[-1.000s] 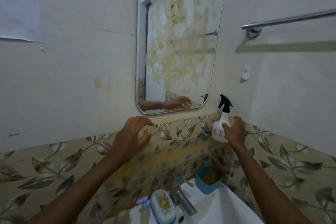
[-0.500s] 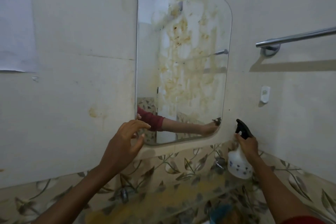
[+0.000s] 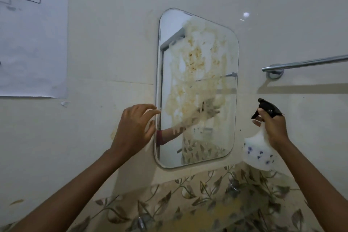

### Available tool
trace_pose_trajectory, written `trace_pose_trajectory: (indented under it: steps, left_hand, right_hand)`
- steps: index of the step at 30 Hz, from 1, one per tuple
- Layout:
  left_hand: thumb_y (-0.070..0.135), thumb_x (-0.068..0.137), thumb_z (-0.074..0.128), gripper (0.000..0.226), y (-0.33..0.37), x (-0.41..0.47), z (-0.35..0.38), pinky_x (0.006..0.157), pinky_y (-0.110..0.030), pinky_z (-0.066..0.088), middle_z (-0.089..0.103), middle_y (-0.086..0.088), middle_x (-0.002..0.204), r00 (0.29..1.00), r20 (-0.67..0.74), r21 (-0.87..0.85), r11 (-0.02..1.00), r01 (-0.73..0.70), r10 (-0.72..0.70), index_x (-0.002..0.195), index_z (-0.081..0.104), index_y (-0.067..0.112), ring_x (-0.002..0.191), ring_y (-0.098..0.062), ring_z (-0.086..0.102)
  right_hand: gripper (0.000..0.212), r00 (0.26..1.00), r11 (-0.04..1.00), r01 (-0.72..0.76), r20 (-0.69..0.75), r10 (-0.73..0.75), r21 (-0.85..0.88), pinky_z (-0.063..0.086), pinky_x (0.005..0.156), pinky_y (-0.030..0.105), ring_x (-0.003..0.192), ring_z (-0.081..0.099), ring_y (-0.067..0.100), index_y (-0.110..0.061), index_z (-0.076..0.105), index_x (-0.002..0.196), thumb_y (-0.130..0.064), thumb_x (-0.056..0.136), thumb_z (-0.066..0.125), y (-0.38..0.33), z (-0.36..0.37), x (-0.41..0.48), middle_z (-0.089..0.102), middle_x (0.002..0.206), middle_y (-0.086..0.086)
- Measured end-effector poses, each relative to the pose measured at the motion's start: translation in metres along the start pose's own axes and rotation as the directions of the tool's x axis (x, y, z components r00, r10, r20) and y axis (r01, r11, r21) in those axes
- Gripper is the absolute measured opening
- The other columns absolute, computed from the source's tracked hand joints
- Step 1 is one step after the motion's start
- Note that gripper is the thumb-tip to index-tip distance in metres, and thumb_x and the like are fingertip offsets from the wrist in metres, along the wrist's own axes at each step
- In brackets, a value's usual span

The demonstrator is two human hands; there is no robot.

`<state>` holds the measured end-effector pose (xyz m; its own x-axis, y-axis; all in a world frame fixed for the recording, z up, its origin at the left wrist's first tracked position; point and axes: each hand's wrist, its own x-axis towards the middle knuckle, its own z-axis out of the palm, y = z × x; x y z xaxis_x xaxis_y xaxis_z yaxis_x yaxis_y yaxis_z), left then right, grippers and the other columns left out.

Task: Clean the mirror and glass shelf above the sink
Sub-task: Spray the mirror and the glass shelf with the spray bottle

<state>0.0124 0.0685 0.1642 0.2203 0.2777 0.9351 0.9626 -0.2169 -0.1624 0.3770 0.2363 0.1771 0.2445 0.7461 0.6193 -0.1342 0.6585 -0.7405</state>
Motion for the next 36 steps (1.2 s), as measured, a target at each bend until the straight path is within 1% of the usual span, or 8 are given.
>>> trace_pose_trajectory:
  steps: [4,8,12,17,20,26,32,36]
  left_hand:
    - [0.020,0.084,0.042,0.044,-0.018,0.020,0.002,0.098,-0.041,0.030,0.060,-0.011,0.126,0.989,0.043,0.290,0.946,-0.145,0.139,0.124,0.056,0.009,0.119,-0.029,0.053]
    - [0.029,0.090,0.033,0.051,-0.036,0.022,0.011,0.104,-0.050,0.026,0.049,-0.012,0.140,0.971,0.180,0.454,0.863,-0.222,0.155,0.136,0.047,0.011,0.130,-0.033,0.044]
    - [0.033,0.091,0.031,0.054,-0.043,0.020,0.017,0.107,-0.050,0.024,0.041,-0.011,0.147,0.960,0.227,0.501,0.826,-0.259,0.163,0.139,0.044,0.011,0.134,-0.033,0.038]
    - [0.035,0.092,0.031,0.055,-0.046,0.018,0.022,0.108,-0.050,0.024,0.036,-0.010,0.150,0.962,0.208,0.510,0.819,-0.262,0.178,0.140,0.042,0.011,0.137,-0.032,0.034]
    - [0.037,0.092,0.031,0.057,-0.047,0.017,0.024,0.110,-0.049,0.023,0.034,-0.010,0.151,0.963,0.196,0.515,0.817,-0.260,0.183,0.141,0.039,0.010,0.138,-0.032,0.030]
    - [0.038,0.092,0.034,0.056,-0.047,0.017,0.025,0.109,-0.048,0.023,0.036,-0.010,0.150,0.966,0.166,0.519,0.815,-0.258,0.200,0.140,0.042,0.009,0.136,-0.032,0.035]
    - [0.037,0.092,0.035,0.055,-0.047,0.017,0.027,0.108,-0.048,0.024,0.036,-0.009,0.150,0.967,0.135,0.528,0.810,-0.255,0.216,0.139,0.043,0.009,0.136,-0.031,0.036]
    - [0.038,0.092,0.036,0.056,-0.046,0.016,0.027,0.108,-0.048,0.025,0.033,-0.009,0.151,0.967,0.128,0.528,0.810,-0.254,0.219,0.139,0.043,0.009,0.137,-0.031,0.034]
  right_hand:
    - [0.030,0.998,0.993,0.032,0.053,-0.038,0.112,0.058,0.077,0.030,0.077,0.071,0.017,-0.004,0.054,0.122,0.000,0.092,0.050,-0.032,0.015,-0.009,0.067,0.096,0.012]
    - [0.030,0.986,0.972,-0.017,0.168,-0.023,0.234,0.057,0.083,0.036,0.078,0.070,0.024,-0.001,0.057,0.118,0.001,0.088,0.055,-0.067,0.030,-0.015,0.071,0.083,0.011]
    - [0.023,0.925,0.975,-0.061,0.378,-0.024,0.212,0.056,0.083,0.040,0.079,0.071,0.026,-0.001,0.059,0.110,0.000,0.088,0.052,-0.100,0.051,-0.027,0.071,0.081,0.010]
    - [0.028,0.876,0.980,-0.049,0.480,-0.050,0.192,0.054,0.088,0.042,0.094,0.067,0.041,0.006,0.054,0.118,0.002,0.092,0.043,-0.131,0.074,-0.031,0.067,0.101,0.026]
    - [0.022,0.854,0.987,-0.009,0.515,-0.077,0.161,0.057,0.080,0.046,0.087,0.069,0.036,0.000,0.056,0.112,-0.003,0.094,0.045,-0.144,0.086,-0.031,0.067,0.091,0.021]
    - [0.018,0.937,0.989,0.107,0.322,-0.134,0.101,0.053,0.044,0.027,0.061,0.068,0.019,-0.006,0.060,0.093,-0.021,0.095,0.049,-0.150,0.082,-0.020,0.068,0.068,0.006]
    - [0.014,0.994,0.987,0.069,0.068,-0.080,0.147,0.057,0.055,0.033,0.059,0.070,0.017,-0.004,0.060,0.096,-0.016,0.093,0.054,-0.131,0.047,0.008,0.066,0.074,0.012]
    - [0.026,0.995,0.996,0.085,-0.055,-0.083,0.031,0.049,0.047,0.018,0.047,0.064,0.014,0.006,0.058,0.108,-0.013,0.092,0.052,-0.115,0.030,0.013,0.066,0.052,0.002]
